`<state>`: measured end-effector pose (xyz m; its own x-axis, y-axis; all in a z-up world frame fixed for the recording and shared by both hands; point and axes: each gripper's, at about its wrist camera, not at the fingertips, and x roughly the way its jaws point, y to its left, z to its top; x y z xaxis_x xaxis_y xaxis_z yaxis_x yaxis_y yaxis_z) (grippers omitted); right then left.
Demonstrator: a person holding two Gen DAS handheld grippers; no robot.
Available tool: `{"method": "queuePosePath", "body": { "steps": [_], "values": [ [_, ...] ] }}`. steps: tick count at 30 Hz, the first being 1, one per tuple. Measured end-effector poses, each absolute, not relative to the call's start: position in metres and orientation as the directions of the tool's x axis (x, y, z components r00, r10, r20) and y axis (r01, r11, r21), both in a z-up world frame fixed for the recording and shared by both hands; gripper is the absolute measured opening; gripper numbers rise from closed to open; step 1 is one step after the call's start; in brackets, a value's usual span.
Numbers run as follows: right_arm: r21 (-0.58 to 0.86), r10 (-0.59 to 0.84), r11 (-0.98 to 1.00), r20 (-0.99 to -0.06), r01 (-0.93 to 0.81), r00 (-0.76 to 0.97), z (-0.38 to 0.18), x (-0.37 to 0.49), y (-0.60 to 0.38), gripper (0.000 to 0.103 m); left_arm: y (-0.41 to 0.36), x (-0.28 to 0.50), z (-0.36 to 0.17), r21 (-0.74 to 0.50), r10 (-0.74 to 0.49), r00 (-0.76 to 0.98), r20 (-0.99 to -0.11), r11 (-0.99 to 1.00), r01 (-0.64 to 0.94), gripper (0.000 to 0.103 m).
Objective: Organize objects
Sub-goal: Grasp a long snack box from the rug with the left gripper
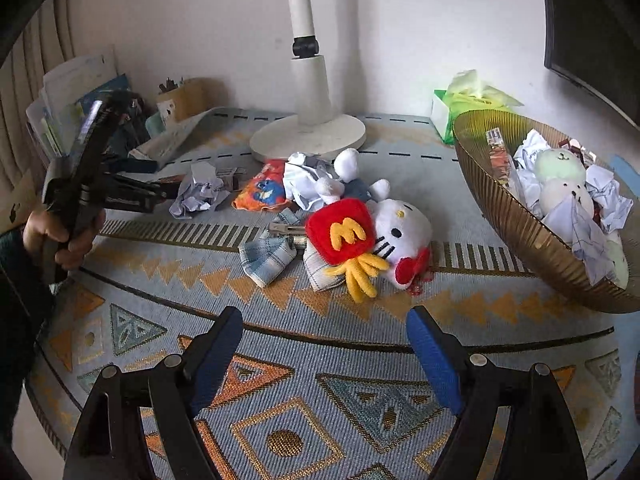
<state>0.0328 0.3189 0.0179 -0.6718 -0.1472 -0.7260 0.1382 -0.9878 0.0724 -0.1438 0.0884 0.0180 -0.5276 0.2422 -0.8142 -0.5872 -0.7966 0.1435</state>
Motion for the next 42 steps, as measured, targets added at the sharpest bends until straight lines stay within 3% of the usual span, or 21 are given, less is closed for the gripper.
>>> {"method": "queuePosePath", "body": {
  "steps": [1,4,7,11,16,22,25,30,36,37,38,40,41,42],
  "values": [
    [0.069,-0.146,-0.988,-0.726,0.139,-0.672,0.018,0.033,0.318,0.083,0.089,-0.142,0.019,0.121,0.257,-0.507,-0.823,-0.792,-0.598,0.049],
    [0.068,-0.143,-0.988,-0.729,0.136,-0.669,0.018,0.032,0.317,0.083,0.089,-0.126,0.020,0.068,0.301,-0.463,-0.834,-0.776,-0.628,0.030],
    [0.083,-0.148,-0.988,-0.726,0.128,-0.671,0.019,0.032,0.320,0.083,0.090,-0.089,0.021,0.092,0.323,-0.480,-0.816,-0.747,-0.659,0.017],
    [0.116,-0.167,-0.986,-0.713,0.120,-0.681,0.022,0.033,0.326,0.083,0.083,-0.050,0.020,0.112,0.255,-0.532,-0.808,-0.819,-0.563,0.017],
    [0.133,-0.133,-0.989,-0.677,0.057,-0.724,0.029,0.038,0.335,0.083,0.052,-0.021,0.020,-0.038,0.249,-0.521,-0.816,-0.923,-0.382,0.016],
    [0.243,-0.153,-0.970,-0.697,-0.030,-0.700,0.027,0.026,0.363,0.083,0.062,-0.003,0.009,0.084,0.185,-0.617,-0.765,-0.921,-0.380,0.023],
    [0.254,-0.165,-0.966,-0.740,-0.044,-0.652,0.024,0.014,0.364,0.083,0.059,-0.008,0.010,0.050,0.189,-0.606,-0.773,-0.934,-0.355,0.033],
    [0.283,-0.189,-0.957,-0.778,-0.065,-0.599,0.027,-0.016,0.359,0.083,0.052,-0.018,0.010,-0.037,0.220,-0.593,-0.775,-0.952,-0.304,0.035],
    [0.245,-0.145,-0.965,-0.801,-0.097,-0.580,0.017,-0.047,0.354,0.082,0.056,-0.016,0.008,-0.014,0.200,-0.600,-0.774,-0.954,-0.300,0.036],
    [0.248,-0.148,-0.964,-0.793,-0.092,-0.591,0.016,-0.047,0.354,0.071,0.055,-0.016,0.008,-0.028,0.210,-0.598,-0.773,-0.954,-0.299,0.036],
    [0.238,-0.140,-0.968,-0.784,-0.085,-0.604,0.017,-0.045,0.353,0.052,0.053,-0.016,0.008,-0.038,0.218,-0.597,-0.772,-0.953,-0.299,0.036],
    [0.196,-0.121,-0.979,-0.779,-0.055,-0.615,0.020,-0.038,0.350,0.041,0.054,-0.016,0.008,-0.037,0.218,-0.597,-0.772,-0.953,-0.300,0.036],
    [0.184,-0.119,-0.982,-0.771,-0.040,-0.626,0.022,-0.032,0.350,0.023,0.056,-0.016,0.008,-0.028,0.211,-0.598,-0.773,-0.954,-0.300,0.036],
    [0.171,-0.121,-0.985,-0.765,-0.019,-0.633,0.025,-0.024,0.349,0.019,0.054,-0.016,0.007,-0.025,0.209,-0.598,-0.773,-0.953,-0.301,0.036]
  ]
}}
